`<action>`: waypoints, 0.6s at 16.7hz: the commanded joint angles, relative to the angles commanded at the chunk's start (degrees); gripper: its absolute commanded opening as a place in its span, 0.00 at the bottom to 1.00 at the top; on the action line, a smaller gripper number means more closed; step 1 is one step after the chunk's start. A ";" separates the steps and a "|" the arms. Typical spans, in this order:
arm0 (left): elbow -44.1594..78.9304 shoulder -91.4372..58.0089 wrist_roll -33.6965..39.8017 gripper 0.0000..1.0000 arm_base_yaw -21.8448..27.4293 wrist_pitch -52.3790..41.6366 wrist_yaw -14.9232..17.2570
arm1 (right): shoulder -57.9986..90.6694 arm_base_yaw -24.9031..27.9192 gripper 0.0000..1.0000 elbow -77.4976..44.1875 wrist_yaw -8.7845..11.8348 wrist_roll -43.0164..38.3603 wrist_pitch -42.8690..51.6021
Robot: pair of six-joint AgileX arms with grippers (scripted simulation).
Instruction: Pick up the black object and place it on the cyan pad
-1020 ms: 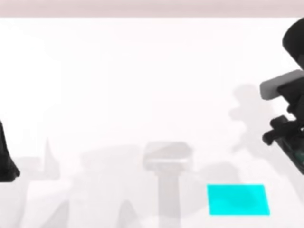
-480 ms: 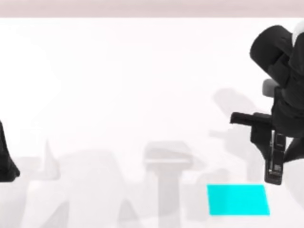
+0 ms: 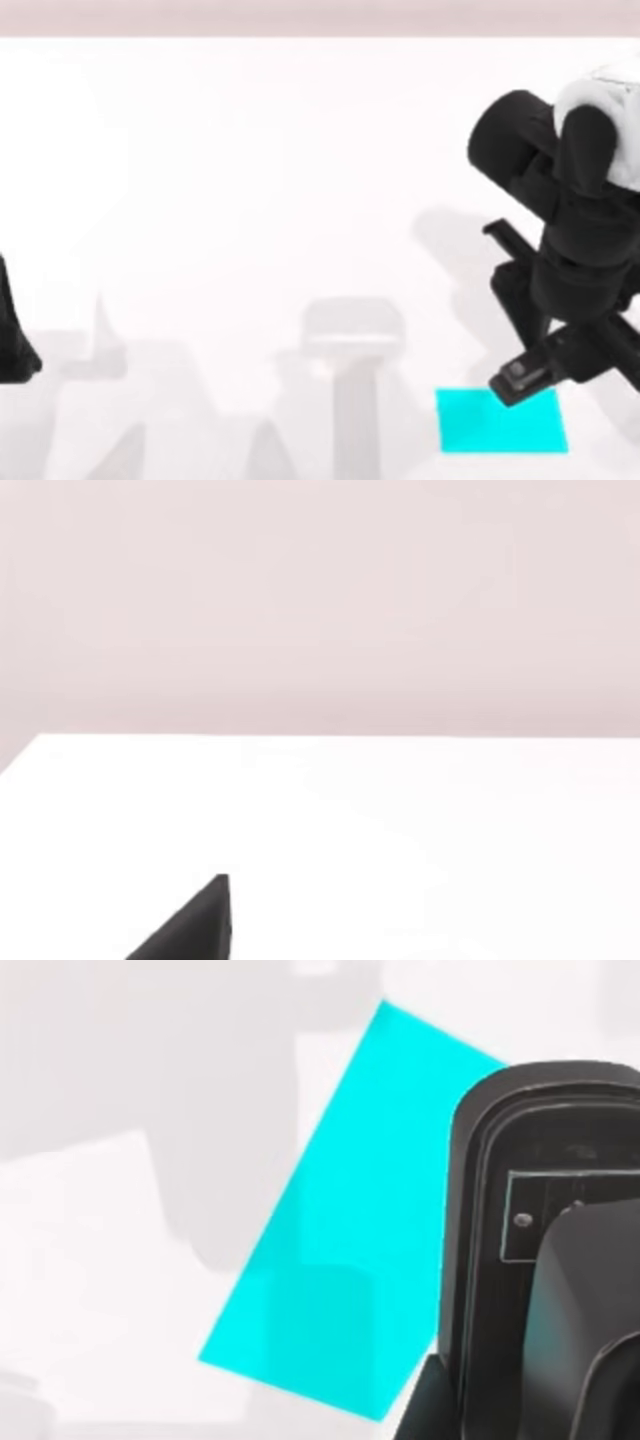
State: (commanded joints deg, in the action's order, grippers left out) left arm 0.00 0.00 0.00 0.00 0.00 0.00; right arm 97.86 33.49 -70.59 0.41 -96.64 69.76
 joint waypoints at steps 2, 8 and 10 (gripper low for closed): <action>0.00 0.00 0.00 1.00 0.00 0.00 0.00 | -0.84 1.50 0.00 0.38 -0.02 -11.04 -0.54; 0.00 0.00 0.00 1.00 0.00 0.00 0.00 | -4.11 4.05 0.00 1.47 -0.26 -29.92 -2.88; 0.00 0.00 0.00 1.00 0.00 0.00 0.00 | -4.44 4.27 0.00 1.54 -0.30 -31.36 -3.12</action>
State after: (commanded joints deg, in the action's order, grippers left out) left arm 0.00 0.00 0.00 0.00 0.00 0.00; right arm 93.42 37.76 -69.05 0.11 -127.99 66.63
